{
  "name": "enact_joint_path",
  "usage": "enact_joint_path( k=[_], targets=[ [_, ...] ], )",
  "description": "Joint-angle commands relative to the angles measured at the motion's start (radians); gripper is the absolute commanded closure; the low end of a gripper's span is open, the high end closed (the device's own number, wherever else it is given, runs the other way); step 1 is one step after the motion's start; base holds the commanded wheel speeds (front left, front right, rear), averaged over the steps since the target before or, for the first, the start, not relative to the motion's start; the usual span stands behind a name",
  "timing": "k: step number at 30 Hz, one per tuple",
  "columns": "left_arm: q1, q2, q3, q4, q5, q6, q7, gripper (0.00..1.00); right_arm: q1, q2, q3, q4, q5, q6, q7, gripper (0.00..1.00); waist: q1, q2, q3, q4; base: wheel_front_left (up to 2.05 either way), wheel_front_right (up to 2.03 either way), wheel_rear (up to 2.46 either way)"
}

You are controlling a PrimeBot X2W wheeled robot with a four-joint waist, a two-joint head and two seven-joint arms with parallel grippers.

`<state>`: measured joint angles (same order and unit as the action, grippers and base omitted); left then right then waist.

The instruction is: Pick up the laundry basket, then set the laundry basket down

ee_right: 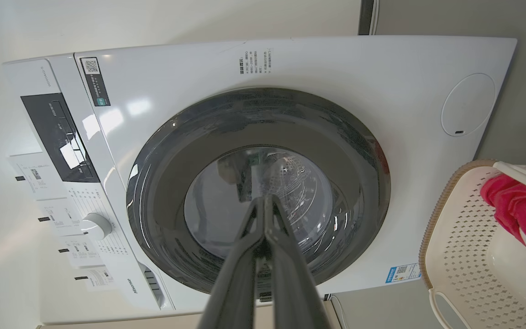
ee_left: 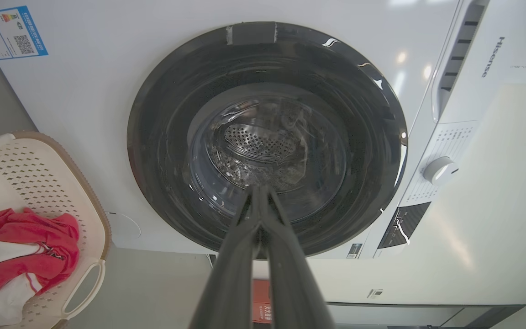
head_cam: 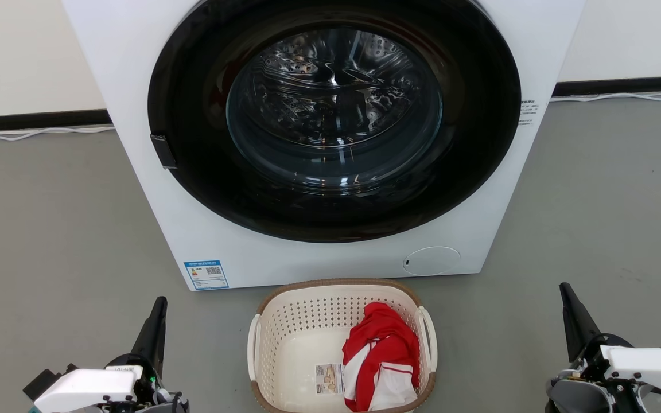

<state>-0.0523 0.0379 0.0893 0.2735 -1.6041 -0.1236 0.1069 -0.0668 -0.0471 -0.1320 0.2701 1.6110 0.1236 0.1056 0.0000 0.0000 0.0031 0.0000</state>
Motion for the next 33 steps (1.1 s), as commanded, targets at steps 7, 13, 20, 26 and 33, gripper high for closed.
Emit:
enact_joint_path(
  k=[7, 13, 20, 26, 33],
  targets=[
    [-0.056, 0.012, 0.024, -0.029, -0.005, -0.007, 0.006, 1.0, -0.041, -0.003, 0.018, -0.025, -0.002, 0.007, 0.007, 1.0, 0.0, 0.0, 0.0, 0.0, 0.0, 0.0, 0.0],
    [-0.056, 0.012, 0.024, -0.029, -0.005, -0.007, 0.006, 1.0, -0.041, -0.003, 0.018, -0.025, -0.002, 0.007, 0.007, 1.0, 0.0, 0.0, 0.0, 0.0, 0.0, 0.0, 0.0],
    [-0.056, 0.012, 0.024, -0.029, -0.005, -0.007, 0.006, 1.0, -0.041, -0.003, 0.018, -0.025, -0.002, 0.007, 0.007, 1.0, 0.0, 0.0, 0.0, 0.0, 0.0, 0.0, 0.0],
    [-0.056, 0.012, 0.024, -0.029, -0.005, -0.007, 0.006, 1.0, -0.041, -0.003, 0.018, -0.025, -0.002, 0.007, 0.007, 1.0, 0.0, 0.0, 0.0, 0.0, 0.0, 0.0, 0.0],
    [-0.056, 0.012, 0.024, -0.029, -0.005, -0.007, 0.006, 1.0, -0.041, -0.003, 0.018, -0.025, -0.002, 0.007, 0.007, 1.0, 0.0, 0.0, 0.0, 0.0, 0.0, 0.0, 0.0]
  ],
)
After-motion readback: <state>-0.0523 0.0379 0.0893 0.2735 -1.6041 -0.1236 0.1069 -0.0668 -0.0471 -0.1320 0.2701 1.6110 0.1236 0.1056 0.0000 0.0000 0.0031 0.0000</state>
